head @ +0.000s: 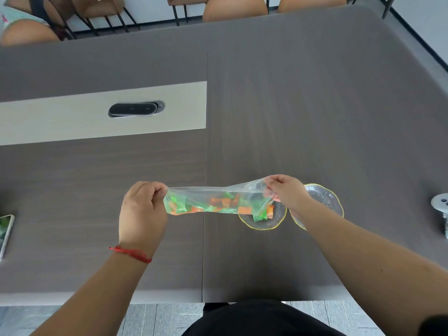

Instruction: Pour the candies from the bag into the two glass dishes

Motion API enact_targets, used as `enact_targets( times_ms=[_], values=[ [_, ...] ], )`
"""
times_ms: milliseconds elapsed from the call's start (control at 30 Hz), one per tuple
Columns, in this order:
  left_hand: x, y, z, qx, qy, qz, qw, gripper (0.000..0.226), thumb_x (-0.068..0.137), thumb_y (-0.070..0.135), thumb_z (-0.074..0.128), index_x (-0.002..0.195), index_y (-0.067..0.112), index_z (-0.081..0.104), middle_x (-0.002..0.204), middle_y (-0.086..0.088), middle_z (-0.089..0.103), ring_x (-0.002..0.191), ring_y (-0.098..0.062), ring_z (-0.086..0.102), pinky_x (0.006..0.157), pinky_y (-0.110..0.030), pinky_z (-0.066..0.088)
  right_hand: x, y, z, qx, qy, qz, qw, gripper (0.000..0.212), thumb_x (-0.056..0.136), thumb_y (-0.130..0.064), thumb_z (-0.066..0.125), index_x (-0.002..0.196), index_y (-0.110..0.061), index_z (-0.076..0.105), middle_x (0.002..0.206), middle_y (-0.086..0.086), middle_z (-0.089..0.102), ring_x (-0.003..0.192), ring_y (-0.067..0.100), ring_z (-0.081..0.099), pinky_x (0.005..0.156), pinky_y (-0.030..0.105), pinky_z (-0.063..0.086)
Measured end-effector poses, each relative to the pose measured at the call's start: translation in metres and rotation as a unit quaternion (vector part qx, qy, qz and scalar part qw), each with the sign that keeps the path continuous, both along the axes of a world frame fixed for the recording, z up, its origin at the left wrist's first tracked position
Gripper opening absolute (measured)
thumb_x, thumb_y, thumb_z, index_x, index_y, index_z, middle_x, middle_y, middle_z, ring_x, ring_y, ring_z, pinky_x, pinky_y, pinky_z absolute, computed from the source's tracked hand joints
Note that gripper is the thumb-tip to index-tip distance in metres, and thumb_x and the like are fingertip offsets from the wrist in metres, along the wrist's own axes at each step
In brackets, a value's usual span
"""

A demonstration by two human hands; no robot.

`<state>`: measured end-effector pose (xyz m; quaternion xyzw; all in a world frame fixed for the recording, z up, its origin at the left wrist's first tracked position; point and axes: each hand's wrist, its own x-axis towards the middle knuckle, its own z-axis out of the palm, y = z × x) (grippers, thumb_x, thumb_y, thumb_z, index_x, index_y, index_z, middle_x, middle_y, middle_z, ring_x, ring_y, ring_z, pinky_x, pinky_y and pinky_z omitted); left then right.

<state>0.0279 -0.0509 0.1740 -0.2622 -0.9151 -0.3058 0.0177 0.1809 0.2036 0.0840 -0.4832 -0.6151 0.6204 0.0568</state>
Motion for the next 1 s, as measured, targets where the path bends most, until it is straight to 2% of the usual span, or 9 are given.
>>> enact_targets(
  times_ms=[133,300,500,567,667,767,900,1000],
  values=[
    [-0.001,-0.001,0.003,0.003,0.009,0.003,1.000,0.016,0.089,0.004,0.052,0.084,0.008,0.066,0.085,0.000,0.058,0.084,-0.017,0.051,0.074,-0.025,0.035,-0.001,0.001,0.000,0.017,0.001,0.017,1.000,0.015,0.092,-0.025,0.059,0.085,-0.023,0.072,0.076,-0.003,0.074,0.089,0.022,0.073,0.092,0.045,0.054],
    [0.000,-0.003,0.009,0.003,0.035,0.001,0.999,0.016,0.089,0.005,0.052,0.084,0.008,0.067,0.083,0.000,0.058,0.083,-0.019,0.053,0.074,-0.026,0.036,-0.006,0.000,0.005,0.044,0.001,0.025,0.999,0.017,0.093,-0.023,0.058,0.096,-0.018,0.073,0.080,-0.004,0.072,0.083,0.016,0.068,0.087,0.035,0.054],
    [-0.005,-0.006,0.006,-0.005,0.013,0.017,1.000,0.018,0.088,0.003,0.051,0.084,0.008,0.068,0.084,0.000,0.059,0.085,-0.020,0.054,0.074,-0.026,0.035,-0.008,-0.001,0.011,0.060,-0.001,0.032,0.998,0.016,0.095,-0.019,0.055,0.095,-0.015,0.071,0.072,-0.005,0.069,0.065,0.004,0.063,0.061,0.013,0.045],
    [-0.005,-0.004,0.009,0.007,0.021,0.023,0.999,0.017,0.088,0.004,0.052,0.083,0.008,0.068,0.084,0.001,0.058,0.084,-0.017,0.051,0.075,-0.026,0.036,-0.010,-0.001,0.014,0.072,0.008,0.031,0.997,0.016,0.096,-0.020,0.054,0.095,-0.017,0.070,0.072,-0.006,0.069,0.055,-0.006,0.061,0.056,0.009,0.043],
    [-0.006,-0.003,0.011,0.022,0.023,0.030,0.999,0.016,0.089,0.005,0.053,0.085,0.008,0.067,0.086,0.000,0.059,0.086,-0.018,0.052,0.077,-0.029,0.038,-0.013,0.000,0.017,0.104,0.008,0.039,0.994,0.016,0.095,-0.023,0.054,0.093,-0.021,0.070,0.073,-0.007,0.070,0.049,-0.013,0.057,0.055,0.011,0.042],
    [-0.004,0.000,0.011,0.023,0.026,0.022,0.999,0.017,0.088,0.004,0.052,0.083,0.008,0.067,0.085,0.000,0.059,0.085,-0.018,0.051,0.076,-0.029,0.038,-0.014,0.002,0.020,0.132,0.001,0.043,0.990,0.016,0.095,-0.024,0.054,0.088,-0.026,0.069,0.071,-0.010,0.068,0.054,-0.009,0.057,0.060,0.019,0.040],
    [-0.005,0.001,0.008,0.026,0.019,0.031,0.999,0.017,0.089,0.005,0.052,0.085,0.007,0.068,0.087,-0.003,0.060,0.085,-0.019,0.052,0.076,-0.028,0.037,-0.011,0.004,0.023,0.144,-0.005,0.052,0.988,0.016,0.095,-0.023,0.053,0.089,-0.026,0.068,0.072,-0.010,0.067,0.050,-0.008,0.056,0.056,0.019,0.038],
    [-0.005,0.003,0.008,0.027,0.034,0.014,0.999,0.016,0.088,0.003,0.052,0.083,0.007,0.068,0.085,-0.002,0.060,0.083,-0.018,0.051,0.075,-0.027,0.037,-0.006,0.007,0.019,0.154,-0.023,0.048,0.987,0.015,0.095,-0.024,0.053,0.091,-0.025,0.068,0.074,-0.010,0.069,0.058,-0.006,0.057,0.058,0.018,0.038]
  ],
)
